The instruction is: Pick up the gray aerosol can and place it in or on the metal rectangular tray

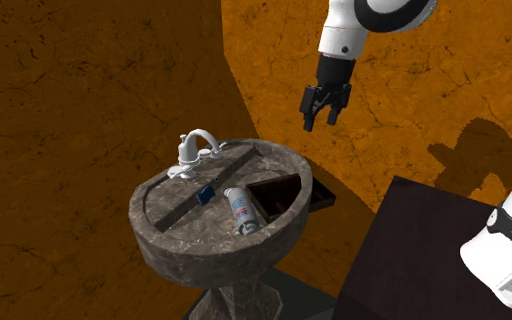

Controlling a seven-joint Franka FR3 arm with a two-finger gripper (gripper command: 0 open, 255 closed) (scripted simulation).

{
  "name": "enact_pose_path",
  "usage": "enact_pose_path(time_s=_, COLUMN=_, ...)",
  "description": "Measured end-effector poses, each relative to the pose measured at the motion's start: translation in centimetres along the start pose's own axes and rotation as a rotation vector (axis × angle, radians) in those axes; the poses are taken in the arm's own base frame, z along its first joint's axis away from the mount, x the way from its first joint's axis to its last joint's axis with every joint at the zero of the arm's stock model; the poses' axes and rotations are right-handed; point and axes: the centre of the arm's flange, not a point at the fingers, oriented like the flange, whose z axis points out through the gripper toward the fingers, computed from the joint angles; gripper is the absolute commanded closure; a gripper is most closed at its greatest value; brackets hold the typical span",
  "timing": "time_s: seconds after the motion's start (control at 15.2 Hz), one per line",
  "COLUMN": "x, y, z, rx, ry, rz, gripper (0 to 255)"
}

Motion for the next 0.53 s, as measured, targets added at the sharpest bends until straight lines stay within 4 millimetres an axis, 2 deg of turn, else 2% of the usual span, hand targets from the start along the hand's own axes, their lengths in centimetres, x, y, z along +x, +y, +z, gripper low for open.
enact_pose_path(time_s=0.53, x=3.6, y=-2.2, z=9.3, rx=0.059, ry=-0.009, rz=0.102, gripper=0)
